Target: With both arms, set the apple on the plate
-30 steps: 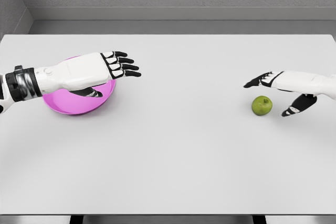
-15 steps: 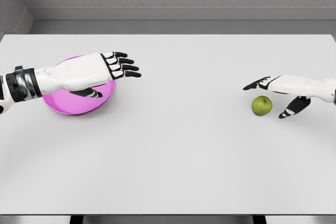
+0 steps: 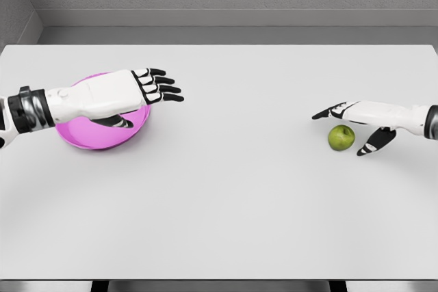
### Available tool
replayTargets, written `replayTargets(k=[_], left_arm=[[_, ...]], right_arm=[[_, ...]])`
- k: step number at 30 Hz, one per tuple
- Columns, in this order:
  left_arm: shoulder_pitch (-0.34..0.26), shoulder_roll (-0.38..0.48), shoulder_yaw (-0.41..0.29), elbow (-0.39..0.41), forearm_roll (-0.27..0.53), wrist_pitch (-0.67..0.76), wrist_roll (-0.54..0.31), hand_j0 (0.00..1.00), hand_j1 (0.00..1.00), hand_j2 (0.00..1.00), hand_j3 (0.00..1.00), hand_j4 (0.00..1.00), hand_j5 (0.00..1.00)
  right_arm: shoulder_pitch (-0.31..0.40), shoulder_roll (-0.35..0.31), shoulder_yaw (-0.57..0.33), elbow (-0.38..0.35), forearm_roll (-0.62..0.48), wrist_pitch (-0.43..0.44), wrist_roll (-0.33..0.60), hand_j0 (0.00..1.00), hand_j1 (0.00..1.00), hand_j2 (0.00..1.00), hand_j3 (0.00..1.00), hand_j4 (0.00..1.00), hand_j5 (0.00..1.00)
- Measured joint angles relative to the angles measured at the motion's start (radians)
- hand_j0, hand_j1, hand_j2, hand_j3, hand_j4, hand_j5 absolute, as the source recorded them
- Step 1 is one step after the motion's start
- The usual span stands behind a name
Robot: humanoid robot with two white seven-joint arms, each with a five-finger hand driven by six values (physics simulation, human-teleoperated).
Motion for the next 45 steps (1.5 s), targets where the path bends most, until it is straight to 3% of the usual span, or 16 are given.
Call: replayTargets(k=[7, 16, 24, 28, 36, 45], left_arm=[[0.002, 0.0, 0.0, 0.0, 0.0, 0.0, 0.0, 1.0, 1.0, 1.0, 1.0, 1.0, 1.0], [0.002, 0.0, 0.0, 0.0, 0.0, 0.0, 0.0, 1.0, 1.0, 1.0, 1.0, 1.0, 1.0], [0.001, 0.0, 0.0, 0.0, 0.0, 0.0, 0.0, 1.0, 1.0, 1.0, 1.0, 1.0, 1.0], [0.0, 0.0, 0.0, 0.0, 0.0, 0.0, 0.0, 1.0, 1.0, 1.0, 1.0, 1.0, 1.0], [0.0, 0.0, 0.0, 0.0, 0.0, 0.0, 0.0, 1.0, 1.0, 1.0, 1.0, 1.0, 1.0], [0.0, 0.0, 0.0, 0.0, 0.0, 0.0, 0.0, 1.0, 1.0, 1.0, 1.0, 1.0, 1.0]], right_arm=[[0.0, 0.009, -0.003, 0.008, 0.012, 0.0, 0.0, 0.99, 0.99, 0.99, 0.99, 0.99, 0.99], [0.002, 0.009, -0.004, 0.01, 0.014, 0.0, 0.0, 0.77, 0.77, 0.77, 0.77, 0.77, 0.77], [0.005, 0.009, -0.005, 0.009, 0.014, 0.0, 0.0, 0.69, 0.69, 0.69, 0.69, 0.69, 0.69], [0.005, 0.014, -0.005, 0.007, 0.014, 0.0, 0.0, 0.53, 0.53, 0.53, 0.53, 0.53, 0.53], [-0.006, 0.031, -0.006, 0.0, 0.006, 0.0, 0.0, 0.46, 0.46, 0.46, 0.46, 0.46, 0.46], [-0.058, 0.188, -0.002, -0.174, -0.027, -0.001, 0.0, 0.47, 0.47, 0.47, 0.47, 0.47, 0.47]])
